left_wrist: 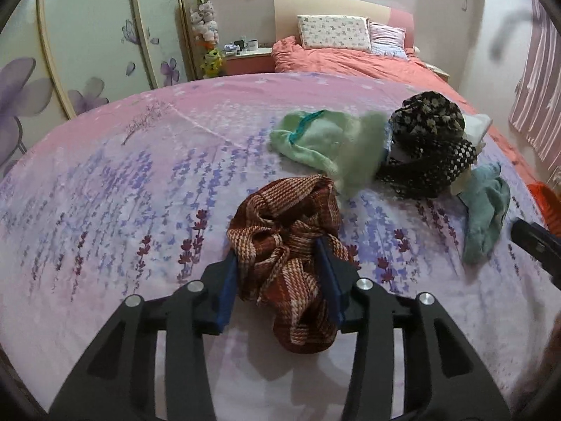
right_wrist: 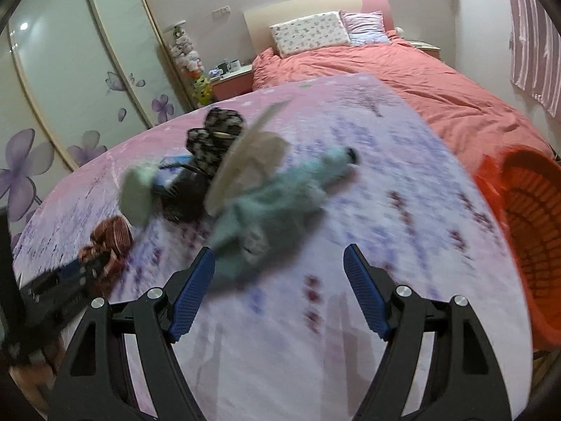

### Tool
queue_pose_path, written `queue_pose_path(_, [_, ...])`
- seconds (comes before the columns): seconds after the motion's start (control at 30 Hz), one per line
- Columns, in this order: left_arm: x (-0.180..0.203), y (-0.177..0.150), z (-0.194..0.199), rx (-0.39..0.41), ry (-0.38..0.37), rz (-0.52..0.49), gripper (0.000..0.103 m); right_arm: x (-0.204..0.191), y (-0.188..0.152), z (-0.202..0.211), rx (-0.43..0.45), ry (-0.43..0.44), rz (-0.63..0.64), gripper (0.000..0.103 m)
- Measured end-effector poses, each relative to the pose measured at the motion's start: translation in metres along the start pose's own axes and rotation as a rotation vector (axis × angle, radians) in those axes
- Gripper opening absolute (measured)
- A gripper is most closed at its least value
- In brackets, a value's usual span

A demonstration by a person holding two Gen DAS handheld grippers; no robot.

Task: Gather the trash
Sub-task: 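Grasp brown plaid scrunchie with left gripper while right grasps green sock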

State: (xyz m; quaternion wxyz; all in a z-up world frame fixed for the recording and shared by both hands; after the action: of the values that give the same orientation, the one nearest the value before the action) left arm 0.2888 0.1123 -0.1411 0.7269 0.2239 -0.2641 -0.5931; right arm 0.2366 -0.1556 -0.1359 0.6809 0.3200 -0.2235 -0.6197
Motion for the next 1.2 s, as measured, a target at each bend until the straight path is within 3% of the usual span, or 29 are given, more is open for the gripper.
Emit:
queue_pose_path(0.1, [-0.003, -0.001, 0.0, -0.005, -0.007, 0.001, 0.044, -0.01, 0.009, -0.016, -0.023, -0.022, 0.001, 0.076])
queue_pose_path(0.13, [-0.005, -0.002, 0.0, -0.011, -0.016, 0.008, 0.044, -0.012, 0.01, -0.021, -0.033, -0.04, 0.01, 0.071])
queue_pose_path(0.3, [-0.021, -0.001, -0.004, -0.047, -0.091, 0.087, 0.049, -0.007, -0.001, -0.02, -0.072, -0.129, 0.066, 0.021])
queue_pose_path(0.33, [-0.02, -0.002, -0.003, -0.047, -0.091, 0.087, 0.049, -0.005, -0.005, -0.016, -0.076, -0.144, 0.087, 0.017])
queue_pose_path(0.47, [-0.012, -0.004, -0.002, -0.046, -0.078, 0.076, 0.05, 0.015, -0.018, 0.001, -0.084, -0.233, 0.105, 0.013])
queue_pose_path(0.6, [-0.011, -0.004, -0.003, -0.046, -0.076, 0.075, 0.051, 0.032, -0.021, 0.003, -0.079, -0.187, 0.018, 0.014])
queue_pose_path(0.83, [-0.003, -0.005, -0.007, -0.047, -0.039, 0.043, 0.056, 0.03, -0.018, 0.0, -0.091, -0.215, 0.042, 0.014])
queue_pose_path(1.2, [0.003, -0.006, -0.009, -0.048, -0.003, 0.001, 0.058, 0.042, -0.021, 0.0, -0.071, -0.14, -0.026, 0.015])
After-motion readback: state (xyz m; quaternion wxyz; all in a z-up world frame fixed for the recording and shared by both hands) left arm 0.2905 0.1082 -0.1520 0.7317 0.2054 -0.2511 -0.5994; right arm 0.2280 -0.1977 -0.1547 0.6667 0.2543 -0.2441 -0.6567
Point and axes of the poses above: each gripper's, at about its wrist camera, not at the fingertips, and z roughly against the way its jaws point, x to its right, y to its top, the point moved 6 cm from there along -z, roughly the way its jaws point, and after that the axes turned 13 degrees about z, right-handed, at the moved point
